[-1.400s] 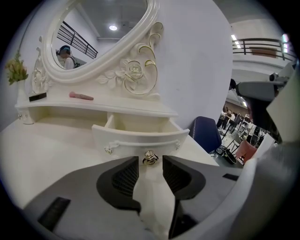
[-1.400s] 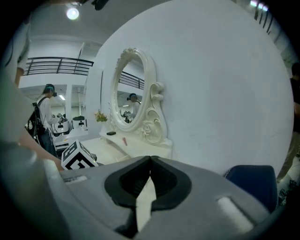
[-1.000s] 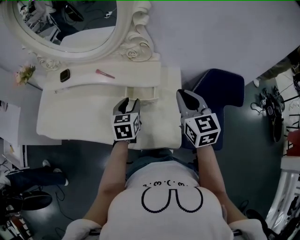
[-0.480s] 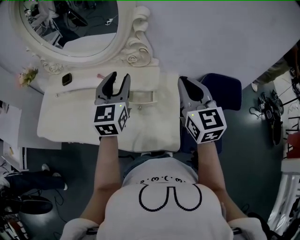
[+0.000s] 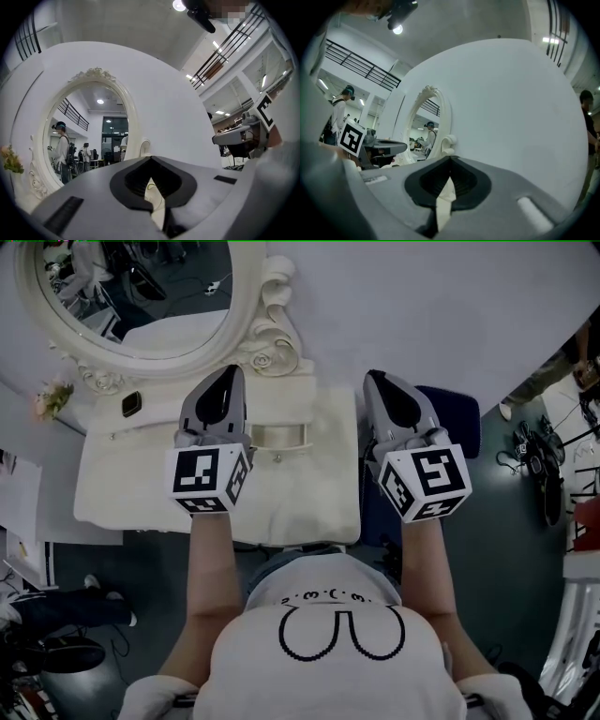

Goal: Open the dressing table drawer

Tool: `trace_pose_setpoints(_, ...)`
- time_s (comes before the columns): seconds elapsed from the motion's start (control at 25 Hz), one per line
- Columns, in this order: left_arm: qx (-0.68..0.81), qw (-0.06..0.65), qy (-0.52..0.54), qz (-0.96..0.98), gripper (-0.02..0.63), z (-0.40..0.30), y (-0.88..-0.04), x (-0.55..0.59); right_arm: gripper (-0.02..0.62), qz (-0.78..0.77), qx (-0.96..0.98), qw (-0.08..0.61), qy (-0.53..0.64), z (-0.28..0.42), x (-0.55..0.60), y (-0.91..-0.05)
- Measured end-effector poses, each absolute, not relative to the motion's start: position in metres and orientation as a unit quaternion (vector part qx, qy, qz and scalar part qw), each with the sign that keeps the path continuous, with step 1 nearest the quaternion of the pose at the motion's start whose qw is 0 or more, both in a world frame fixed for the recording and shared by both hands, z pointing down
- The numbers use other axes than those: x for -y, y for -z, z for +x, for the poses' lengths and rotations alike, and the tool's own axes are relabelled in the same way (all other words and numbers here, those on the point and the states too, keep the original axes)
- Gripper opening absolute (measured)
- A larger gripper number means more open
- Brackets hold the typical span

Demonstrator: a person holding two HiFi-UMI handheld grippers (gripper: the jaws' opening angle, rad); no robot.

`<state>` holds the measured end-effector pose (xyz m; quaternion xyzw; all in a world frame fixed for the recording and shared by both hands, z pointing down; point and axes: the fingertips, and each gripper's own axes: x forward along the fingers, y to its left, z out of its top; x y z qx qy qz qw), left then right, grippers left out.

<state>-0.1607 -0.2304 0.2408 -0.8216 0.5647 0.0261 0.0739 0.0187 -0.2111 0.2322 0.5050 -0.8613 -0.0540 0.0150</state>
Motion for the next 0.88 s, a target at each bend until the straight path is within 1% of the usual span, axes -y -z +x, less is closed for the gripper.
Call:
trace_pose_setpoints(0.12,-0.560,0.073,-0.029,-0.825,-0.002,-0.160,-0.238,0.230,0.002,0.508,0.860,0.003,0.052,0.021,0.211,-0.226)
trace_pose_setpoints(0.44,-0.550,0.062,-0.056,-0.831,-0.002,-0.158,-0.225,0.227,0.002,0.516,0.856,0.001,0.045,0.022,0.210,-0.228)
trace_pose_setpoints(0.88,-0.555,0.063,-0.053,-0.828,-0.002,-0.158,-0.223,0.225,0.002,0.522,0.850,0.000,0.071,0.020,0.205,-0.223)
